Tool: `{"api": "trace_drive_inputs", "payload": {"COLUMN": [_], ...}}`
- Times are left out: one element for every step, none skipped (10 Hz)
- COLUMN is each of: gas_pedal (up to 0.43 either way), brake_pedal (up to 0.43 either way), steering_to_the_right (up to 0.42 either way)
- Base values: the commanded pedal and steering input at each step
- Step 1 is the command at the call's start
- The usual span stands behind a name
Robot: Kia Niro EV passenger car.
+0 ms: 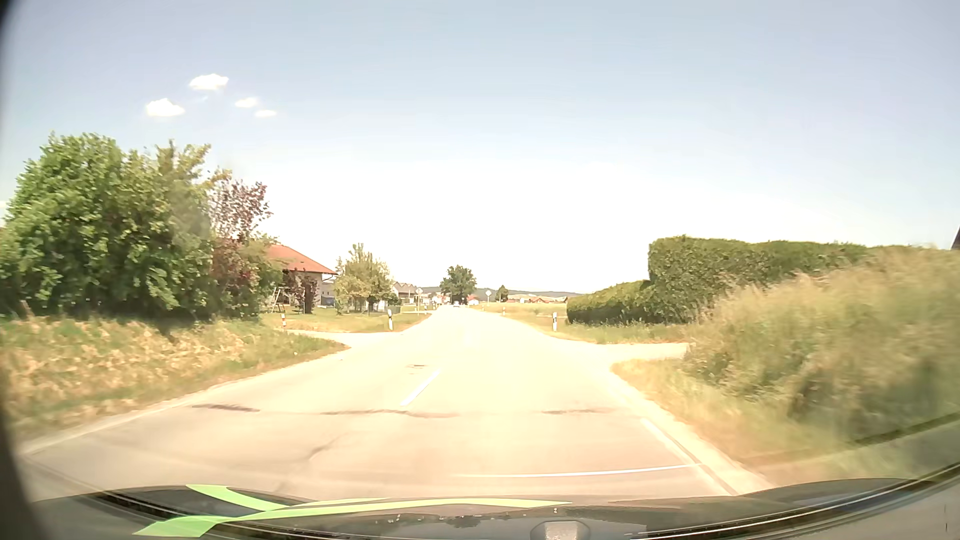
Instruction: Follow the waypoints while adhering to traffic rules and regulations
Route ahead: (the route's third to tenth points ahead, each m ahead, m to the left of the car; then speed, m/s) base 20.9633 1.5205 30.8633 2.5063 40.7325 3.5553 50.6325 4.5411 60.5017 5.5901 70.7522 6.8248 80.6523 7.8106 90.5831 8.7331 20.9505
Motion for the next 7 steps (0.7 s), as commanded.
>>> {"api": "trace_drive_inputs", "payload": {"gas_pedal": [0.228, 0.228, 0.228, 0.228, 0.228, 0.228, 0.228], "brake_pedal": [0.000, 0.000, 0.000, 0.000, 0.000, 0.000, 0.000], "steering_to_the_right": [-0.014, -0.014, -0.014, -0.012, -0.010, -0.010, -0.009]}}
